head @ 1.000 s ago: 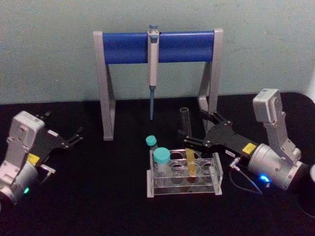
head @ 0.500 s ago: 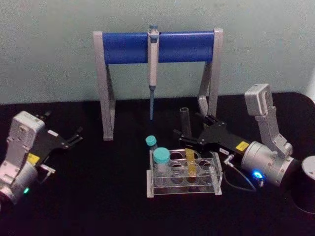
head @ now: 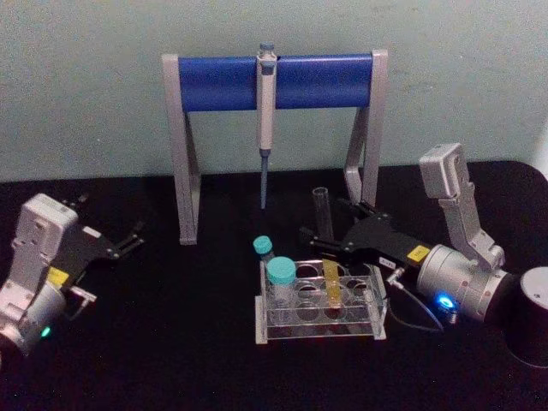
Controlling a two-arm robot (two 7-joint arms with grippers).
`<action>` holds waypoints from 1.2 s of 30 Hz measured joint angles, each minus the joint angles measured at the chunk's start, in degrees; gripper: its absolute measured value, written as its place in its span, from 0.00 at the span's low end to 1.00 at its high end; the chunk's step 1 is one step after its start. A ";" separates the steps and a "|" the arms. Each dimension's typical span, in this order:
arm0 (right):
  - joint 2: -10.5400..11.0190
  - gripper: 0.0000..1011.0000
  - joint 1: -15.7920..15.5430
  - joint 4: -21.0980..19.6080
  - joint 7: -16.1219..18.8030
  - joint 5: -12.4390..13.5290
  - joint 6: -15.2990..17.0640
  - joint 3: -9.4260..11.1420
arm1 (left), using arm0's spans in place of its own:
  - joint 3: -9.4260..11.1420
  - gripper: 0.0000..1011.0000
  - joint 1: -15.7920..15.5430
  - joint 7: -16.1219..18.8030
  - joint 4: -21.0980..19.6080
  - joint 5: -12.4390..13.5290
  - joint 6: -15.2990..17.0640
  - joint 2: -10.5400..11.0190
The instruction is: Pick up the test tube from the test tube rack, shake it, then place it back into the test tube rack.
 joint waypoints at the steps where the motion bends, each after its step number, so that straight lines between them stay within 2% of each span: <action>1: 0.04 0.99 0.01 0.00 -0.01 -0.15 -0.03 -0.07 | 0.00 0.99 0.00 0.00 0.00 0.00 0.00 0.00; 15: 0.36 0.99 0.35 -0.10 -0.19 -2.47 -0.55 -0.72 | 0.00 0.99 0.00 0.00 0.00 0.00 0.00 0.00; 36: 0.34 0.99 0.33 -0.10 -0.24 -2.30 -0.56 -0.66 | 0.00 0.99 0.00 0.00 0.00 0.00 0.00 0.00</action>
